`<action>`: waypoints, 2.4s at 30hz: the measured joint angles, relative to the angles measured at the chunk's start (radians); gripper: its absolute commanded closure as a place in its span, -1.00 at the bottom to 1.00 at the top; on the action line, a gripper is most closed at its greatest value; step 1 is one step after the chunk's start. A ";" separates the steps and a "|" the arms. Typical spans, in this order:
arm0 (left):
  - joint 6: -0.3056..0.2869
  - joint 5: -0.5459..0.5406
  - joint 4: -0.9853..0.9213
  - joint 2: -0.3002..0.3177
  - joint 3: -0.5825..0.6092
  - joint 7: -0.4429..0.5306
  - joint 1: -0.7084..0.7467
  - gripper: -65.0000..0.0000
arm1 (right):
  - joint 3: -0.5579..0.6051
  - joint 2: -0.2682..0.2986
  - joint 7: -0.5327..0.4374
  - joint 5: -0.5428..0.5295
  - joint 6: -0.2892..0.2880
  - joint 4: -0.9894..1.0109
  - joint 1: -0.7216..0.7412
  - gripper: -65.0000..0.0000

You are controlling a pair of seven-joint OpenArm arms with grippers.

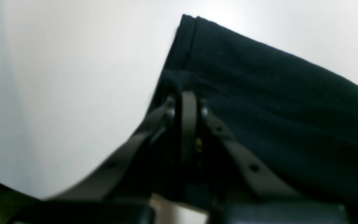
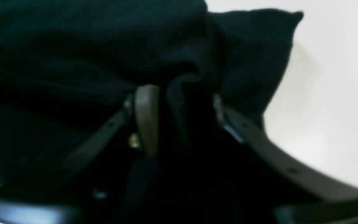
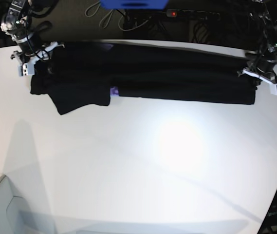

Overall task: Layout the t-shirt on the table in an organized manner, then fold the t-shirt properly
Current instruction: 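Lower the folded hem with both grippers onto the shirt, then regrasp the strip end with the right gripper and tuck it straight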

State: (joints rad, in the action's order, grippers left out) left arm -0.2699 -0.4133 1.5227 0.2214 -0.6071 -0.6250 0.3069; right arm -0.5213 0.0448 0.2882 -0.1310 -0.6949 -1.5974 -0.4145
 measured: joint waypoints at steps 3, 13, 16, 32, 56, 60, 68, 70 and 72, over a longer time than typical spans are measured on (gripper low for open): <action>0.000 0.000 0.001 -0.002 0.000 0.000 0.001 1.00 | -0.025 -0.004 0.006 0.002 0.000 -0.013 0.000 -0.05; 0.000 -0.008 0.003 -0.005 0.000 -0.002 0.003 1.00 | -0.201 -0.014 0.002 -0.001 -0.003 -0.027 0.060 -0.11; 0.000 -0.007 0.003 -0.006 0.000 0.000 0.003 1.00 | -0.207 -0.013 0.020 0.003 -0.003 -0.037 0.079 -0.18; 0.000 -0.006 0.003 -0.021 -0.004 0.005 0.010 1.00 | 0.025 0.000 0.016 0.005 -0.001 0.093 0.315 -0.27; 0.000 -0.007 0.003 -0.025 -0.005 0.003 0.014 1.00 | 0.124 0.016 0.021 0.014 0.004 0.264 0.351 1.00; 0.000 -0.007 0.003 -0.026 -0.005 0.003 0.014 1.00 | 0.117 0.013 0.025 0.015 0.006 0.127 0.316 1.00; 0.000 -0.008 0.000 -0.028 -0.005 0.005 0.013 1.00 | 0.040 -0.073 0.106 0.000 -0.007 -0.281 0.146 1.00; 0.000 -0.007 0.000 -0.026 -0.005 0.007 0.014 1.00 | -0.006 -0.099 0.118 0.000 -0.003 -0.318 0.113 1.00; 0.000 -0.008 -0.001 -0.026 -0.005 0.006 0.013 1.00 | -0.040 -0.114 0.121 0.000 -0.005 -0.311 0.084 1.00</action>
State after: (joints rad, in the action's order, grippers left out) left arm -0.2695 -0.4210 1.5215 0.1959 -0.6117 -0.6193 0.3199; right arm -0.5617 -0.0692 0.4095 -0.1314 -0.6998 -1.9079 -0.3305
